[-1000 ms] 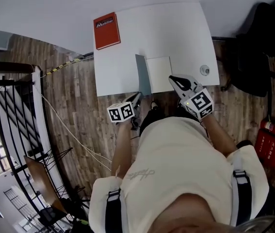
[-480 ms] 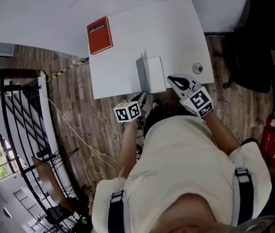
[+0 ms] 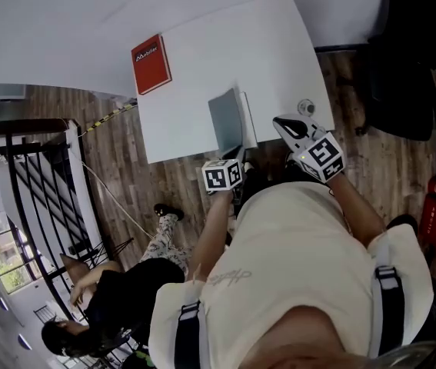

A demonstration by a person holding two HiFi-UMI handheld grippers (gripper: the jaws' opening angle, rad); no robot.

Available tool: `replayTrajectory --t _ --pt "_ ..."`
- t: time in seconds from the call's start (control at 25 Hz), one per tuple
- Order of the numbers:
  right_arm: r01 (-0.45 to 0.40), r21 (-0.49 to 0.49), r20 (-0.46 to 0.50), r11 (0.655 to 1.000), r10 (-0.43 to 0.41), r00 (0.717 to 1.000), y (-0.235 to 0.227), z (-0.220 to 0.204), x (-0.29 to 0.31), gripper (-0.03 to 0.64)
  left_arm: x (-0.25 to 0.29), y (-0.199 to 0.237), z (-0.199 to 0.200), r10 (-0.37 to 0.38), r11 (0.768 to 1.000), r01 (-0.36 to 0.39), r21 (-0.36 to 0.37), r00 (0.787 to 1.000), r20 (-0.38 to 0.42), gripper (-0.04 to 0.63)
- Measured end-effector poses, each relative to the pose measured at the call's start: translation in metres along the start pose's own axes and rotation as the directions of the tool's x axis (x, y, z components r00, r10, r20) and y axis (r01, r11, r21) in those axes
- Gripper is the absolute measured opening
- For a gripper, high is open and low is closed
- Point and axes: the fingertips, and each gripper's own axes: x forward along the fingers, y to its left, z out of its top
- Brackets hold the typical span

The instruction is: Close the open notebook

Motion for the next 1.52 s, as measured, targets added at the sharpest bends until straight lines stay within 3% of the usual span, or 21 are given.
replayTrajectory --t 0.24,0.64,0.8,1.12,1.52 --pt "0.015 0.017 -0.016 1.000 -0.014 1.000 -0.008 -0.013 -0.009 0.008 0.017 -0.007 -0.007 0.014 0.999 -0.011 0.049 0.999 -0.047 0.025" --pt "-0.013 0.043 -0.052 0.999 0.015 0.999 -0.022 -0.030 -0.009 0.008 0.021 -0.016 -0.009 0.035 0.998 -0.031 0.056 0.996 -0.077 0.026" --pt "-0.041 0.046 -0.075 0.998 0.044 0.996 -0.018 -0.037 -0.004 0.008 0.013 -0.027 -0.009 0.002 1.000 0.000 0.028 0.997 -0.078 0.026" --pt "-0.062 0.052 -0.095 0.997 0.067 0.993 -0.010 -0.040 0.010 0.008 -0.002 -0.021 0.000 0.009 0.999 -0.007 0.032 0.999 -0.044 0.026" --pt "-0.128 -0.042 -0.156 0.991 0.120 0.980 0.026 -0.027 0.031 0.008 -0.047 0.015 0.005 0.032 0.999 -0.032 -0.007 0.998 0.047 0.025"
